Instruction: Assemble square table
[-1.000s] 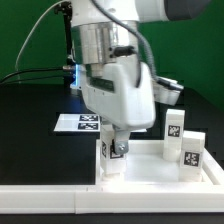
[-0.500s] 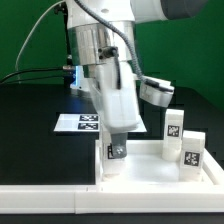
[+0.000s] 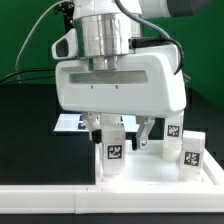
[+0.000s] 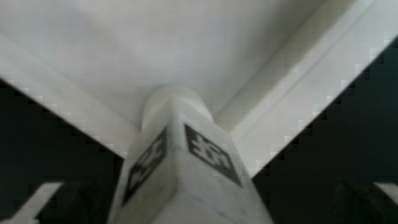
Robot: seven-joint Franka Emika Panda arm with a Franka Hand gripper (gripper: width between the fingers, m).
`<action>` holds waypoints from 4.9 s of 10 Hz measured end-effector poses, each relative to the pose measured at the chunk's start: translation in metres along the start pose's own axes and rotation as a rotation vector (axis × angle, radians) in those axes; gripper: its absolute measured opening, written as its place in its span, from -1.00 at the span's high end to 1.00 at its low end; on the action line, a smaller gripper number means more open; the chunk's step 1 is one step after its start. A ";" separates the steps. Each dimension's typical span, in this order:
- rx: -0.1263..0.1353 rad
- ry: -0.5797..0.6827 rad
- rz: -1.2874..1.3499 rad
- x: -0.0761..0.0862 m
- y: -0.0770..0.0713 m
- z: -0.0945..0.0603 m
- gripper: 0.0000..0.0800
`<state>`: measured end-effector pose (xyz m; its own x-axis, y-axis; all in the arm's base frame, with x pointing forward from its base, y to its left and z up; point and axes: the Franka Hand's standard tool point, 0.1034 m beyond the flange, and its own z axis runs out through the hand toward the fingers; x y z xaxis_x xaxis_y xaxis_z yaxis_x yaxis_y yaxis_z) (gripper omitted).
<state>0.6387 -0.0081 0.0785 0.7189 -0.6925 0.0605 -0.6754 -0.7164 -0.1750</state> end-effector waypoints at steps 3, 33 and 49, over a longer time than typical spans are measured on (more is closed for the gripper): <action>-0.006 -0.010 -0.472 -0.001 0.003 0.003 -0.62; -0.047 0.004 -0.620 0.000 -0.003 -0.002 0.22; -0.046 -0.039 0.020 -0.004 -0.002 0.000 -0.60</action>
Offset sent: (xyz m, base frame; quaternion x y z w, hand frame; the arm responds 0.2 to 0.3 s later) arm -0.0120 0.0240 -0.0130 -0.0100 -0.0580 -0.3735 0.9258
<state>0.6372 -0.0033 0.0791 0.7101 -0.7038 0.0193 -0.6962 -0.7059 -0.1305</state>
